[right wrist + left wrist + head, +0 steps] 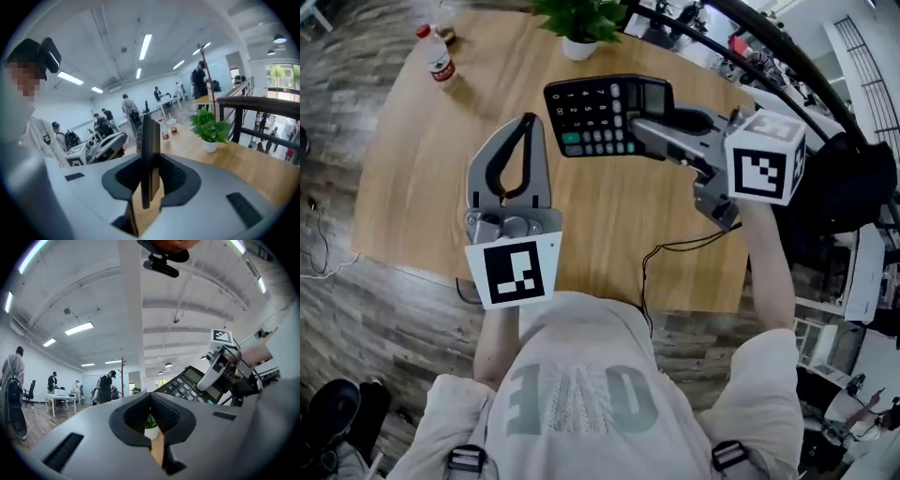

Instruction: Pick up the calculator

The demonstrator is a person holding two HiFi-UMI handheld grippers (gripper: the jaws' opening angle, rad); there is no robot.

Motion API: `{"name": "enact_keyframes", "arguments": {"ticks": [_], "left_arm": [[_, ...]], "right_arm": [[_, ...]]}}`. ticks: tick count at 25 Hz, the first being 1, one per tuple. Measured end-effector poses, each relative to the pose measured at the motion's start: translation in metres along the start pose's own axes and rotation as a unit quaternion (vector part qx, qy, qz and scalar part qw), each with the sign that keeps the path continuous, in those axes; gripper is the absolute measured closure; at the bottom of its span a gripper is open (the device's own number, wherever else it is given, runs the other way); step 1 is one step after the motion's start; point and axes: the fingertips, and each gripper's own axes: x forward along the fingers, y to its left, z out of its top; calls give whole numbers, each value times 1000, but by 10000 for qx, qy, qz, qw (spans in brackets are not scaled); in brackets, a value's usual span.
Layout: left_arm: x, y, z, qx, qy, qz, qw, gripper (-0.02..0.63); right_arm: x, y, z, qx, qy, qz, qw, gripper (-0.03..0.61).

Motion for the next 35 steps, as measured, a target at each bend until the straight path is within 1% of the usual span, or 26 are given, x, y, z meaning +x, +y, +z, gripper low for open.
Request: {"name": "enact_keyframes", "arguments": {"ticks": [2,4,5,7,10,12,13,18,19,21,24,28,35], "left_arm": [[-4,-1,23,17,-206,-60,9998,605],[-10,-4,42,9,-381,-135,9992,605],[-12,-7,49,14,-446,-186,9988,604],[-15,-13,59,51,-535,-310,9981,604],[-21,-23,67,152,-609,-521,9967,604],[-26,-30,69,163,-638,-653,9957,604],[-28,-33,70,157,-645,-708,9953,604],[-25,-37,74,77,-690,-882,9937,604],[-25,-38,74,45,-690,-897,9936,604],[-28,-40,73,-20,-675,-904,9936,604],[-35,-43,70,-65,-647,-909,9937,604],[-35,-47,67,-96,-632,-935,9936,605],[-32,-45,64,-140,-657,-954,9932,604]], "right_arm": [[-20,11,13,194,-815,-245,9962,480],[-40,19,19,422,-1466,-529,9869,480],[-50,22,21,535,-1773,-668,9804,480],[-69,30,22,739,-2409,-918,9634,480],[-95,43,15,968,-3267,-1311,9310,480],[-107,54,4,1052,-3641,-1560,9122,480],[-110,59,-1,1094,-3781,-1632,9047,480],[-116,75,-14,1407,-4283,-1617,8778,480],[-117,76,-17,1463,-4329,-1644,8742,480],[-118,79,-25,1507,-4337,-1752,8709,480],[-118,86,-35,1569,-4294,-1793,8711,480],[-118,88,-40,1556,-4203,-1858,8744,480],[-118,84,-45,1640,-4198,-1930,8716,480]]}}
